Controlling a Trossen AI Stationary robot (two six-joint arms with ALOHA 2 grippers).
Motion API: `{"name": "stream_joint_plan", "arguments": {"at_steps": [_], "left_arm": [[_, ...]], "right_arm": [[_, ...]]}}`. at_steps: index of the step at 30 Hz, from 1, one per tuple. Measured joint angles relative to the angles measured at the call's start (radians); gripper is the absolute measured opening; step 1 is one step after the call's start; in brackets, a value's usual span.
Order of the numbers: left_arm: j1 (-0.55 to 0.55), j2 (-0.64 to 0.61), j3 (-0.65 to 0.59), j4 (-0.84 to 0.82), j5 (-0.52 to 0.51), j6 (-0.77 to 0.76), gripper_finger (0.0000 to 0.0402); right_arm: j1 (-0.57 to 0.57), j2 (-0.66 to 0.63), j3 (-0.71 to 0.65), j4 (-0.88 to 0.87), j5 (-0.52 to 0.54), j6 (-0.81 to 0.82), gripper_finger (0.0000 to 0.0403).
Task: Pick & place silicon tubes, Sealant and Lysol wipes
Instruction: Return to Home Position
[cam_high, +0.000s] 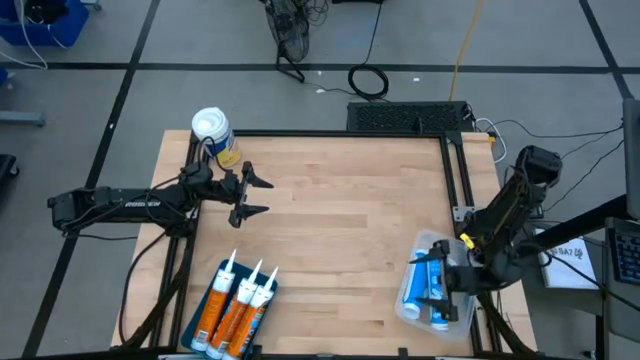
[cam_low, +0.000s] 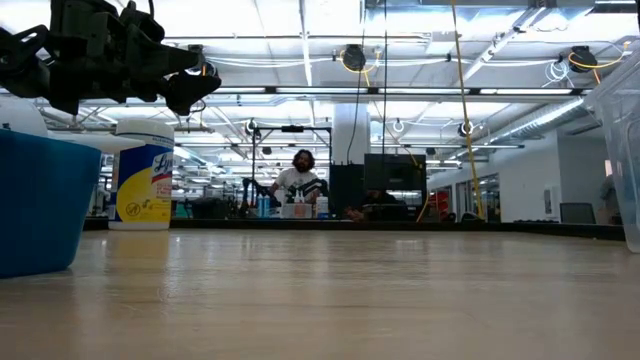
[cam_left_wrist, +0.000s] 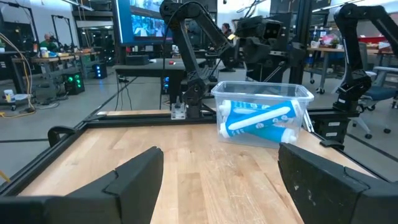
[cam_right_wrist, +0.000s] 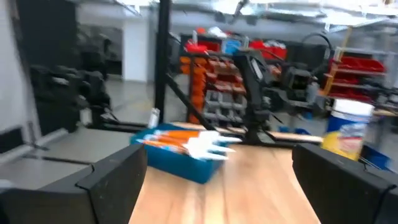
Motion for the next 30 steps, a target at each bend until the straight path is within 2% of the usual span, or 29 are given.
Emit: {"name": "stream_joint_plan", "arguments": {"at_steps": [6,8,12,15,21,26,27,30], "left_arm": [[0.000,0.000,0.000,0.000,0.000,0.000,0.0310],[0.000,0.000,0.000,0.000,0.000,0.000,0.0310],[0.000,0.000,0.000,0.000,0.000,0.000,0.0310],[0.000,0.000,0.000,0.000,0.000,0.000,0.0310],[0.000,0.000,0.000,0.000,0.000,0.000,0.0310],[0.000,0.000,0.000,0.000,0.000,0.000,0.0310],[0.000,0.000,0.000,0.000,0.000,0.000,0.0310],[0.000,0.000,0.000,0.000,0.000,0.000,0.0310]], "right_arm": [[-0.120,-0.002,0.101,-0.247,-0.015,0.175,0.0375],[-0.173,-0.019,0.104,-0.350,-0.072,0.267,0.0375],[-0.309,-0.089,0.103,-0.664,-0.219,0.504,0.0375],[-0.416,-0.180,0.103,-0.862,-0.291,0.577,0.0375],[-0.591,-0.472,0.103,-1.052,-0.337,0.514,0.0375],[-0.723,-0.702,0.076,-1.118,-0.284,0.459,0.0375],[-0.751,-0.736,0.063,-1.120,-0.297,0.451,0.0375],[-0.836,-0.800,0.010,-1.115,-0.446,0.448,0.0375]]}}
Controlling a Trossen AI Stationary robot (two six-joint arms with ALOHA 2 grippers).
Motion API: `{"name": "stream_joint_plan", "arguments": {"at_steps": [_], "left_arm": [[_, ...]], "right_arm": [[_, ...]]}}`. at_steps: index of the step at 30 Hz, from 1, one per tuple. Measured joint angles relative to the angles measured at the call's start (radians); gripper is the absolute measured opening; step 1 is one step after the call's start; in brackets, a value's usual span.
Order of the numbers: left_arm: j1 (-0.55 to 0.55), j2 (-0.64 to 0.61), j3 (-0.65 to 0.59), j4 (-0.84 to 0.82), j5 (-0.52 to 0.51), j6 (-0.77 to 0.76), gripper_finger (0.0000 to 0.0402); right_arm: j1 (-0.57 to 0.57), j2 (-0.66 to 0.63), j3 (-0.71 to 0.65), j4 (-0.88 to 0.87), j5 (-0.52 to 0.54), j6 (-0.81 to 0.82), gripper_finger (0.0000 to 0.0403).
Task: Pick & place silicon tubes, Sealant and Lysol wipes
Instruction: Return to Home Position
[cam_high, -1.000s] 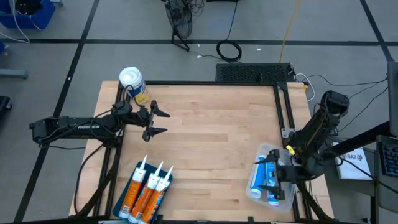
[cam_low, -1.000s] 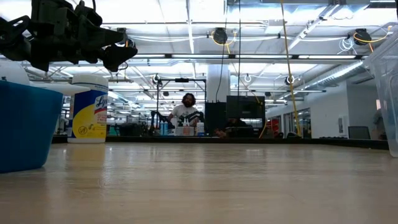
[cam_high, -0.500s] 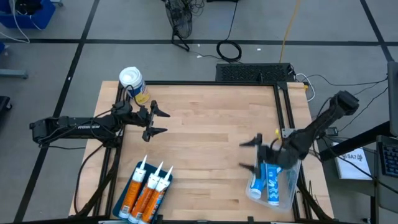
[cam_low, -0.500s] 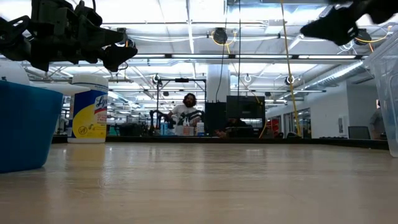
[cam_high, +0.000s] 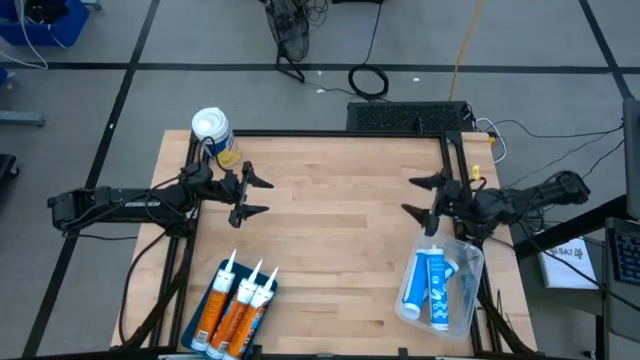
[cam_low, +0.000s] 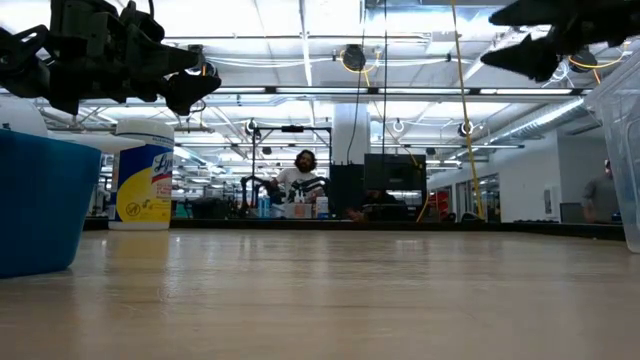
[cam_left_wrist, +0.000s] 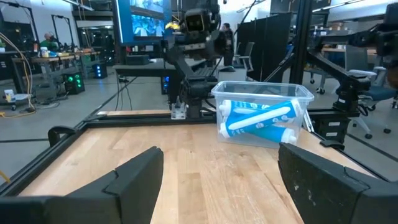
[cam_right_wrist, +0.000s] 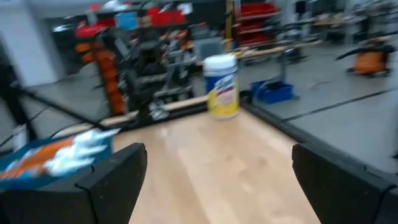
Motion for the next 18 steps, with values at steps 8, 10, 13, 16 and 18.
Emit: {"name": "stream_joint_plan", "arguments": {"at_steps": [8,10,13,16,18], "left_arm": [[0.000,0.000,0.000,0.000,0.000,0.000,0.0310],[0.000,0.000,0.000,0.000,0.000,0.000,0.0310],[0.000,0.000,0.000,0.000,0.000,0.000,0.0310],[0.000,0.000,0.000,0.000,0.000,0.000,0.0310],[0.000,0.000,0.000,0.000,0.000,0.000,0.0310]], "right_arm": [[-0.169,-0.058,-0.108,-0.013,-0.211,-0.023,0.0375],[-0.192,-0.090,-0.143,-0.014,-0.209,-0.023,0.0375],[-0.211,-0.153,-0.198,-0.014,-0.205,-0.019,0.0375],[-0.216,-0.221,-0.248,-0.017,-0.204,-0.022,0.0375],[-0.216,-0.262,-0.279,-0.014,-0.206,-0.032,0.0375]]}}
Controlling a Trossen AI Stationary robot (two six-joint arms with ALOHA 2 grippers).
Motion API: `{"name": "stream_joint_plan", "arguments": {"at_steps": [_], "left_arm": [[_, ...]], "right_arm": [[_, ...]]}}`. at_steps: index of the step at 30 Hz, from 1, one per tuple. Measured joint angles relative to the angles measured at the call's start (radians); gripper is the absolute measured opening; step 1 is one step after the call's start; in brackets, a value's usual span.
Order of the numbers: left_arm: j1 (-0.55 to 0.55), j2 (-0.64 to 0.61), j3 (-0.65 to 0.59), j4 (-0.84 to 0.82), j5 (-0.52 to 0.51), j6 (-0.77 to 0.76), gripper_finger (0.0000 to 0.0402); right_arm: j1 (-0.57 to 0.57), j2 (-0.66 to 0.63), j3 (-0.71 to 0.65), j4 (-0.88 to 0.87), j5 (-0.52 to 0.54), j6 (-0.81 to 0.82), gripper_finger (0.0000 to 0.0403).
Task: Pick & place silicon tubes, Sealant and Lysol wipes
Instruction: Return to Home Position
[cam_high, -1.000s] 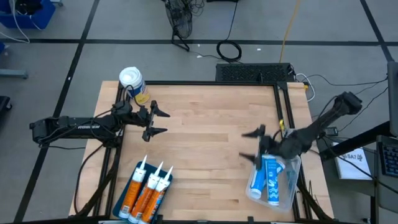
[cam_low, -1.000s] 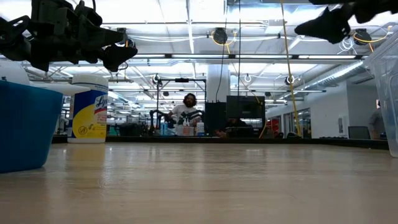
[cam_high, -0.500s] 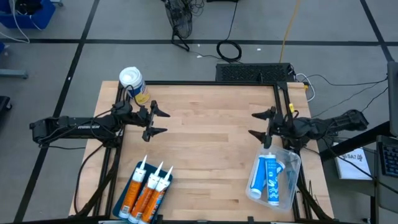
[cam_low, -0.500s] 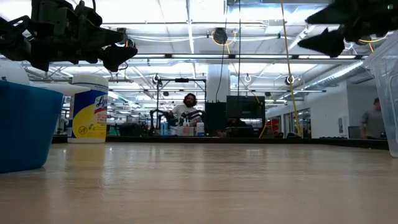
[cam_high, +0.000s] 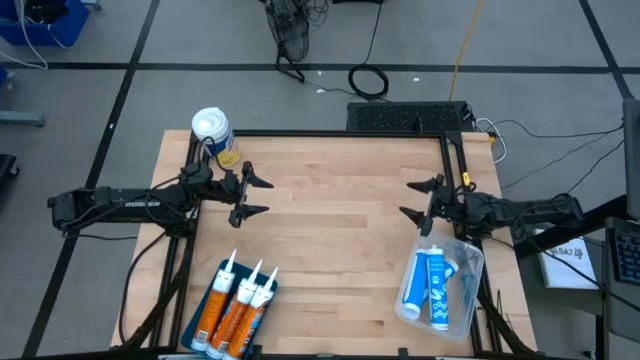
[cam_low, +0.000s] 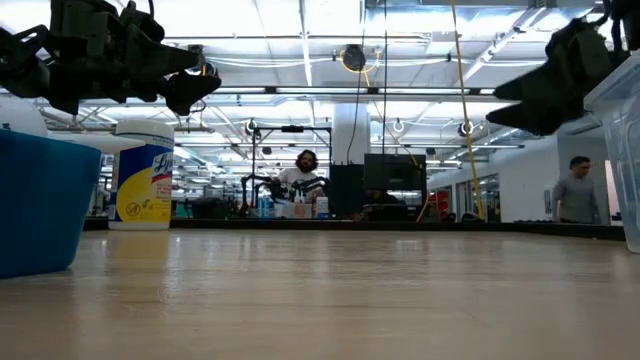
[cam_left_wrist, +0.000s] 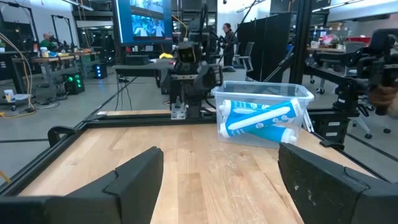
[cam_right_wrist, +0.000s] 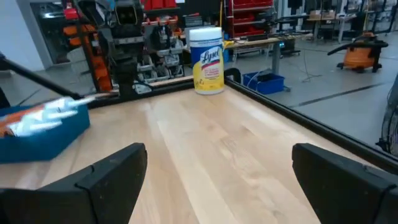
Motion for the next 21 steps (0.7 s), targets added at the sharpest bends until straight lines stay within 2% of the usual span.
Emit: {"name": "stream_joint_plan", "arguments": {"at_steps": [6,21], "left_arm": [[0.000,0.000,0.000,0.000,0.000,0.000,0.0310],[0.000,0.000,0.000,0.000,0.000,0.000,0.0310]], "right_arm": [[0.000,-0.071,-0.067,0.023,-0.004,-0.055,0.0375],[0.000,-0.059,-0.096,0.117,0.000,-0.055,0.0375]]}}
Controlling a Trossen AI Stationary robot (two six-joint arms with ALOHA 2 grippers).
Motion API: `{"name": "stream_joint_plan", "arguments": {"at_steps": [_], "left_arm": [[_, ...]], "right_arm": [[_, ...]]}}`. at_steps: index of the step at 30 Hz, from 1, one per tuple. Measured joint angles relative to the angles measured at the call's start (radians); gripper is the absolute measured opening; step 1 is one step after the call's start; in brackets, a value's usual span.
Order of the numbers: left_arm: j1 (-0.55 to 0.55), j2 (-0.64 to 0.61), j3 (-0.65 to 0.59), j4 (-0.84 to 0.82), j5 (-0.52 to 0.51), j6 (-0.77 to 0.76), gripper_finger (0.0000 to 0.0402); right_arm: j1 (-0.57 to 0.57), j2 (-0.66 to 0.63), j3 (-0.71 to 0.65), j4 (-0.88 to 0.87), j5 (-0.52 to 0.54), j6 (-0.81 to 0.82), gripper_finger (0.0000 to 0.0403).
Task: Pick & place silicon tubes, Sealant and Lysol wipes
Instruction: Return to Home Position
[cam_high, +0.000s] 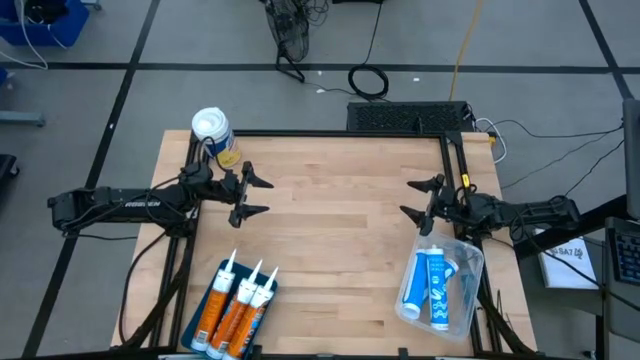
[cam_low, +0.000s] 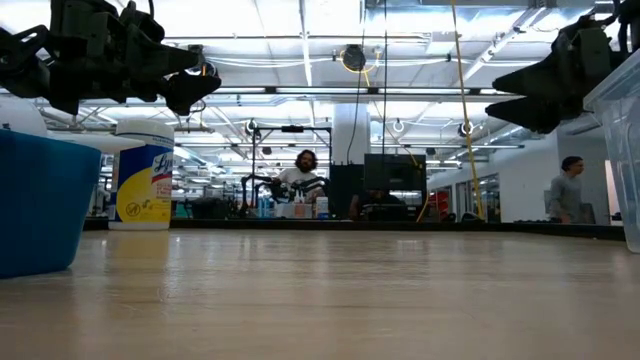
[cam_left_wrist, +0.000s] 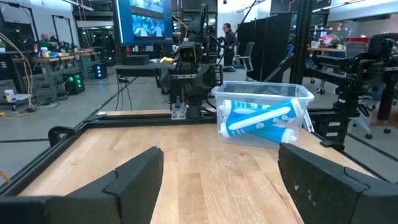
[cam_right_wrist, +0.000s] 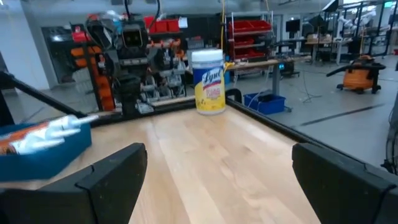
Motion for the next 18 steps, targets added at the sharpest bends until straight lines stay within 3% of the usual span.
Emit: {"name": "stream_joint_plan", "arguments": {"at_steps": [18], "left_arm": [[0.000,0.000,0.000,0.010,0.000,-0.003,0.0310]], "right_arm": [[0.000,0.000,-0.002,0.017,0.000,0.000,0.0375]]}}
